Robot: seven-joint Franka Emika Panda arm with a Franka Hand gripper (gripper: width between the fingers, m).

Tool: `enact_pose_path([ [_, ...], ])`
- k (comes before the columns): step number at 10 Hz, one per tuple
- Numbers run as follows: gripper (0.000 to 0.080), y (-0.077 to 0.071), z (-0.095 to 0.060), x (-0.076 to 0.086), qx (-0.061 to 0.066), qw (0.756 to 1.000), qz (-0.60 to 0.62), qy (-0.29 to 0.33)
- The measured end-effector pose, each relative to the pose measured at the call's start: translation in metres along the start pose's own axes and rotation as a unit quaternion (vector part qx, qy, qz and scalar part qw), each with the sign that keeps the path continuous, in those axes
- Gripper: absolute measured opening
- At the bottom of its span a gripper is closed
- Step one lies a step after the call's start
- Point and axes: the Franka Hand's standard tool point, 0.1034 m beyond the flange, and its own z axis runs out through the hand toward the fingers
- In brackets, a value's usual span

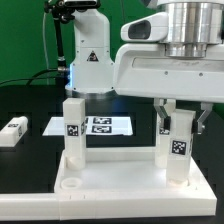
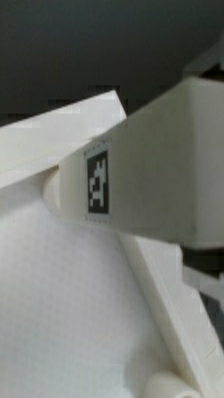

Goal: Assemble desk

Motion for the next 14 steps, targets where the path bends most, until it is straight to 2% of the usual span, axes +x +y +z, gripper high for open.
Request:
enact_pose_path([
  [2, 0.0288, 0.006, 0.001, 0.003, 0.005, 0.991, 0.133, -0.007],
  [3, 0.0288, 0.008, 0.002, 0.004, 0.014, 0.981, 0.191, -0.016],
  [4, 0.0288, 0.012, 0.003, 0.005, 0.023, 0.961, 0.276, -0.026],
  [5, 0.0291, 0.012, 0.003, 0.005, 0.022, 0.941, 0.336, -0.029],
  [6, 0.0291, 0.012, 0.003, 0.003, 0.018, 0.910, 0.413, -0.031],
  [7, 0.0291, 0.012, 0.003, 0.001, 0.021, 0.878, 0.477, -0.032],
  [9, 0.0294, 0.008, 0.002, -0.003, 0.015, 0.835, 0.549, -0.037],
  [11, 0.0294, 0.008, 0.003, -0.003, 0.015, 0.853, 0.520, -0.037],
  [12, 0.0461, 0.009, 0.002, -0.009, -0.002, 0.887, 0.460, -0.048],
  [13, 0.0461, 0.004, -0.001, -0.010, -0.012, 0.928, 0.371, -0.045],
  [14, 0.0613, -0.002, -0.001, -0.011, -0.010, 0.954, 0.297, -0.041],
])
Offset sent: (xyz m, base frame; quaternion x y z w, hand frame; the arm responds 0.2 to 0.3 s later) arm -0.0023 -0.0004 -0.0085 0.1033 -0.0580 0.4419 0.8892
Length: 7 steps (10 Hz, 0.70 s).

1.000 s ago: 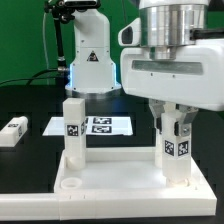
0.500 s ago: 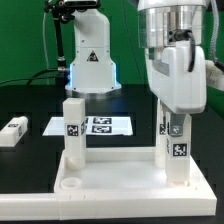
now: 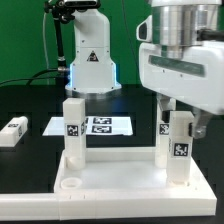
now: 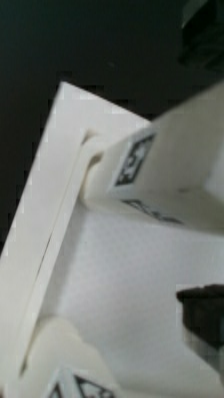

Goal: Assemble desk

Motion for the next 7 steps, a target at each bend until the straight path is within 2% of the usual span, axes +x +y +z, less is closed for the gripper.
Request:
enact_pose_path([
  [1, 0.0640, -0.001, 0.001, -0.003, 0.003, 0.998, -0.070, 0.003],
  [5, 0.0649, 0.000, 0.002, -0.001, 0.001, 0.981, -0.196, 0.005],
  [6, 0.0649, 0.000, 0.001, 0.002, -0.002, 0.961, -0.275, 0.009],
  [7, 0.0649, 0.001, 0.001, 0.007, -0.008, 0.929, -0.370, 0.015],
])
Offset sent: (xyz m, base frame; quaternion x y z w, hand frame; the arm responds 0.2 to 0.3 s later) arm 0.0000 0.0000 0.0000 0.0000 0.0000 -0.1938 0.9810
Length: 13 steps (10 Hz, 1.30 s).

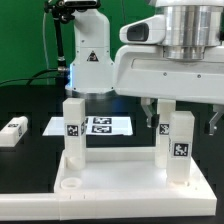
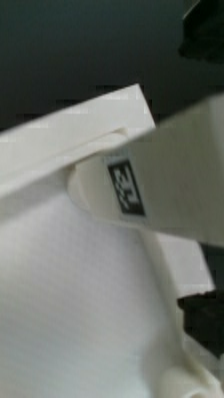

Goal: Assemble desk

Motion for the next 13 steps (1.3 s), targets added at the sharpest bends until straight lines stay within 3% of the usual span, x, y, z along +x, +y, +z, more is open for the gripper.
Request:
enact_pose_path([
  [2, 0.0649, -0.0007, 0.0000, 0.0076, 0.001, 0.992, -0.127, 0.004],
  [5, 0.0647, 0.0001, 0.0002, 0.0078, 0.001, 0.993, -0.118, 0.003],
  [7, 0.0346, 0.0001, 0.0004, 0.0077, 0.002, 0.998, -0.069, 0.003],
  [8, 0.0346, -0.0002, 0.0004, 0.0076, 0.002, 1.000, -0.024, 0.003],
  [9, 0.0288, -0.0001, 0.0004, 0.0076, 0.002, 1.000, 0.005, 0.003],
  [11, 0.0288, 0.0003, 0.0014, 0.0076, 0.005, 0.996, 0.087, 0.001],
  [12, 0.0288, 0.0032, 0.0016, 0.0098, 0.010, 0.988, 0.153, -0.002],
  [13, 0.0288, 0.0078, 0.0024, 0.0125, 0.024, 0.975, 0.223, -0.010],
])
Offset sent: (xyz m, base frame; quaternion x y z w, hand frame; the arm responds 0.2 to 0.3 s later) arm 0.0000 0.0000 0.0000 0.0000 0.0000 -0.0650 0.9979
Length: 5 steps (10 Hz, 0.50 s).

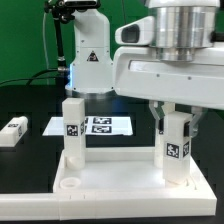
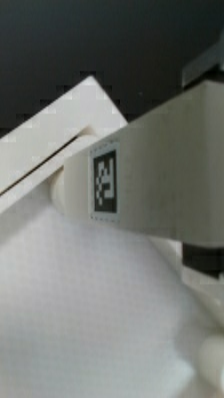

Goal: Assemble desk

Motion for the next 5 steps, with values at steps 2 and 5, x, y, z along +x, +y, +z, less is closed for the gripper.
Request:
enact_pose_path([
  [2, 0.0288, 0.001, 0.001, 0.000, 0.004, 0.991, 0.134, 0.001],
  [5, 0.0292, -0.004, 0.002, -0.008, -0.006, 0.938, 0.346, 0.001],
])
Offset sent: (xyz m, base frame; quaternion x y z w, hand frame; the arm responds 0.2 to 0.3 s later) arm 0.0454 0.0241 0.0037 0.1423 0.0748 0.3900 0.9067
